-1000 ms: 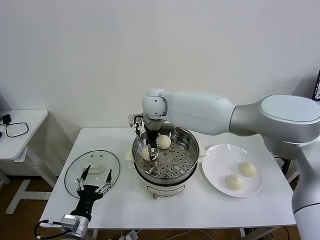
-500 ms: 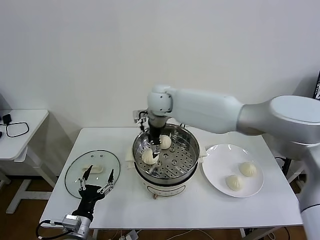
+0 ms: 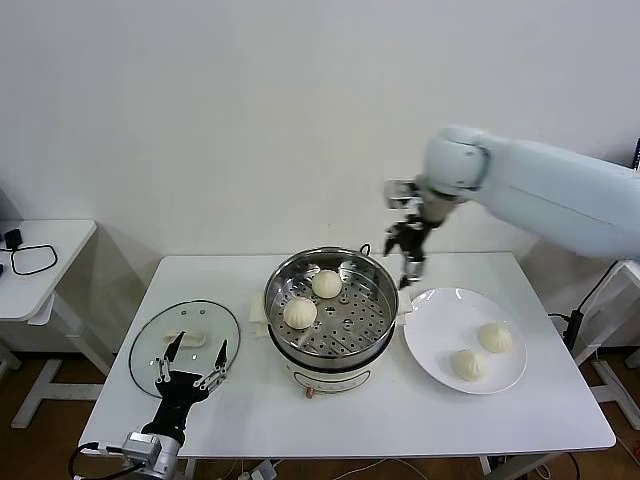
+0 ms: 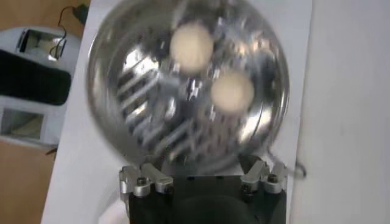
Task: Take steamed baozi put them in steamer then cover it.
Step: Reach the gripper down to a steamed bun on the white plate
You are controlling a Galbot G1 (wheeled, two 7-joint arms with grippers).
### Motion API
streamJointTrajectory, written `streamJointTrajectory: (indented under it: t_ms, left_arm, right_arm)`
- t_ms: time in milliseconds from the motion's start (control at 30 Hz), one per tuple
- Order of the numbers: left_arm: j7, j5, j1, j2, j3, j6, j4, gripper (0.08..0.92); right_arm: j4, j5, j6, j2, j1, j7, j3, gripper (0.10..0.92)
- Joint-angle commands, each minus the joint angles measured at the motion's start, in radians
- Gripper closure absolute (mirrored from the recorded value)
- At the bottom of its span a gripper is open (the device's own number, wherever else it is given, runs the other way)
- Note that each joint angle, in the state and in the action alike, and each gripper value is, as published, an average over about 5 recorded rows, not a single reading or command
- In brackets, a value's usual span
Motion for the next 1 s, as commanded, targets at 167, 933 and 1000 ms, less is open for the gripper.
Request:
streamJointTrajectory:
  t_ms: [167,933,1000]
  left_arm:
    - [-0.002,0.003,0.004,-0.006,0.008,-0.001,-0.005,0.177]
    - [-0.004,0.020,0.000,-0.010,0.024,-0.009,0.011,0.177]
    - [-0.003,0.022,0.000,-0.010,0.024,-0.010,0.013,0.177]
  right_arm:
    - [0.015,-0.287,0.197,-0.260,-0.293,-0.063,0.174,0.203]
    - [-0.073,-0.425,0.238,-0.172,-0.708,0.054,0.446,0.203]
    - [-0.079,-0.429,0.236,-0.165,-0.717,0.063,0.456,0.203]
